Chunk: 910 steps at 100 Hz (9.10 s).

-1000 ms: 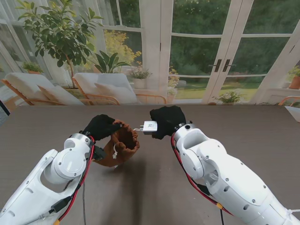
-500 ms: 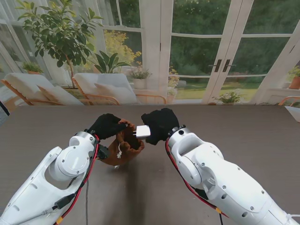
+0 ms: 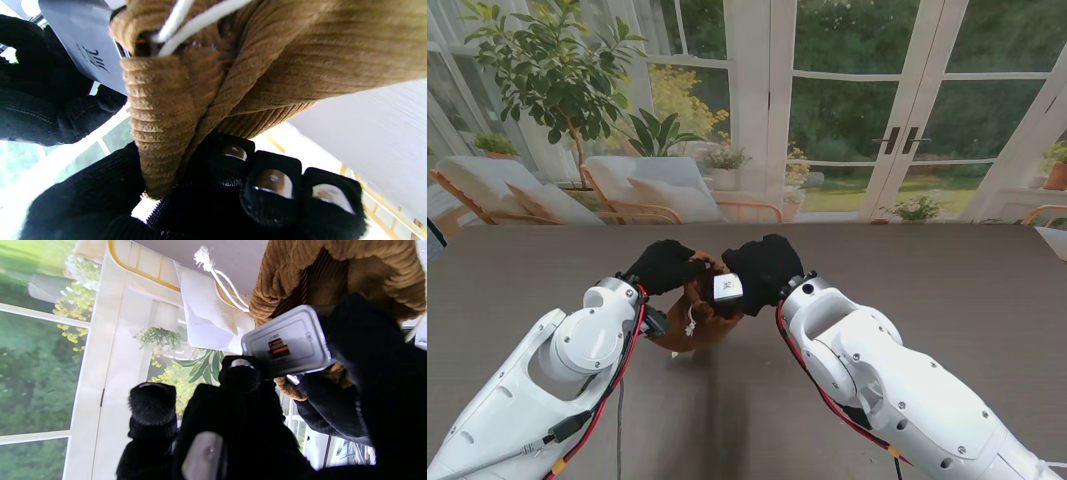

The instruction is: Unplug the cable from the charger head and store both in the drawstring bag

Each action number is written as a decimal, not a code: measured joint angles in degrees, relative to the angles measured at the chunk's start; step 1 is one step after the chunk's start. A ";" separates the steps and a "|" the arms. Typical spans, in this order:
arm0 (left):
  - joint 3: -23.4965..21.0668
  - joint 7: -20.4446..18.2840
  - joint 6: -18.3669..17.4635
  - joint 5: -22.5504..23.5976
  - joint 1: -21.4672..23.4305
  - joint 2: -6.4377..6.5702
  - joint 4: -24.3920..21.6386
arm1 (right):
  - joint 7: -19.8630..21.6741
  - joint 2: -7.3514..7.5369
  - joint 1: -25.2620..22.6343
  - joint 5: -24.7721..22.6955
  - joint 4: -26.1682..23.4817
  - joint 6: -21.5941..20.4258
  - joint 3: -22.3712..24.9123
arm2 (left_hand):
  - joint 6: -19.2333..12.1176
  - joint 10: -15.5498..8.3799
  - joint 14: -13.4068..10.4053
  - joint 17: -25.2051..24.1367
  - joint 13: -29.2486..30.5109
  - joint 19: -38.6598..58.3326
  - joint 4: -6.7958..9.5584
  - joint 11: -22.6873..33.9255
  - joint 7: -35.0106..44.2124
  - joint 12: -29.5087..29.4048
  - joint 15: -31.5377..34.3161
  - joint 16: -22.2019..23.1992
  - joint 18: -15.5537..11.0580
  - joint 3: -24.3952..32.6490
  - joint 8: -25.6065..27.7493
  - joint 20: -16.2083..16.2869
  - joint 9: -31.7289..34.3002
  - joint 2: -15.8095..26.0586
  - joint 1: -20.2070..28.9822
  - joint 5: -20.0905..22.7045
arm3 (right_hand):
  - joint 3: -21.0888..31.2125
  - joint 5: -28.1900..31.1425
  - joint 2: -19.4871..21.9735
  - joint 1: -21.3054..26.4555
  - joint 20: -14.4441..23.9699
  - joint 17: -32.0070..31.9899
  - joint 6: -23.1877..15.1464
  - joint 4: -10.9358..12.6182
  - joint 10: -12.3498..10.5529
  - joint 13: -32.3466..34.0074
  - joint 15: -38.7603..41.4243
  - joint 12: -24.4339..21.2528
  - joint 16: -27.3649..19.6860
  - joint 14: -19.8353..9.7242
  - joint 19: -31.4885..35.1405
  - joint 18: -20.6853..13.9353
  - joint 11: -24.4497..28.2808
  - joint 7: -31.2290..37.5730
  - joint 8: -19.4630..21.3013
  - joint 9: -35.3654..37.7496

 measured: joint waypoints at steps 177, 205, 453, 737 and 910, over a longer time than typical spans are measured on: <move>2.68 -1.12 -0.49 -3.64 -2.28 -0.21 1.52 | -7.00 -0.03 2.20 -7.28 4.38 4.01 -6.35 | 0.56 0.50 0.58 0.00 0.00 0.00 0.84 -0.05 -0.38 -0.04 -0.03 0.00 0.94 -0.02 0.00 0.08 0.00 0.00 0.69 0.00 | 0.07 3.06 -4.97 -5.08 0.00 0.01 -0.56 8.65 -1.19 0.23 2.48 -3.37 2.85 -0.45 0.99 -3.03 -0.08 1.26 9.99 1.45; 2.79 -0.96 -0.45 -3.75 -2.29 -0.32 1.59 | -7.31 -0.20 2.41 -7.11 5.04 5.25 -6.76 | 0.58 0.51 0.60 0.00 0.00 0.00 0.84 -0.05 -0.39 -0.05 -0.03 0.00 0.96 0.04 0.00 0.08 0.00 0.00 0.69 0.00 | 0.07 2.96 -4.33 -7.05 0.00 0.01 -0.51 9.17 -1.11 0.04 2.22 -4.08 2.79 -1.22 1.00 -3.03 -0.22 2.00 12.41 0.21; -2.81 -12.11 -14.37 -7.23 -0.06 2.45 2.26 | -16.43 -1.89 -8.33 14.68 11.18 -3.33 4.76 | 4.14 3.28 2.05 -13.92 -10.73 -4.88 -3.56 -3.71 -4.58 3.98 -2.69 6.81 -0.40 -18.01 2.20 16.97 -9.24 7.80 11.37 -8.68 | -0.53 -3.50 13.76 -5.13 1.67 0.01 -5.03 15.56 7.15 -6.41 -41.87 -27.05 -13.26 15.25 -21.21 10.52 -22.84 -5.77 10.91 -11.69; -2.97 -12.02 -11.30 -8.83 1.53 2.43 0.06 | -47.36 -15.00 -9.01 39.49 24.29 -0.14 -0.20 | 4.15 3.32 2.05 -13.04 -10.61 -4.89 -3.58 -3.86 -4.64 3.86 -2.71 6.73 -0.42 -17.60 1.66 16.92 -8.98 7.80 11.37 -8.55 | -1.25 -1.92 25.47 7.56 1.55 0.01 -0.08 4.84 4.73 -0.83 -11.48 -24.63 -8.36 13.39 -11.83 10.10 -9.51 26.53 0.52 9.11; -4.39 -12.90 -7.00 -7.93 4.40 2.60 -3.06 | -39.73 -11.77 -6.71 35.92 27.55 -14.58 1.58 | 4.21 3.38 2.06 -13.02 -10.61 -4.89 -3.58 -4.27 -5.01 3.83 -2.82 6.72 -0.42 -17.60 1.49 16.91 -8.97 7.80 11.35 -8.54 | 2.88 -2.85 11.87 5.98 1.52 -0.01 -13.38 5.33 7.31 -1.59 -23.07 -24.74 -11.86 16.98 -13.10 12.24 -13.81 10.13 -3.41 1.83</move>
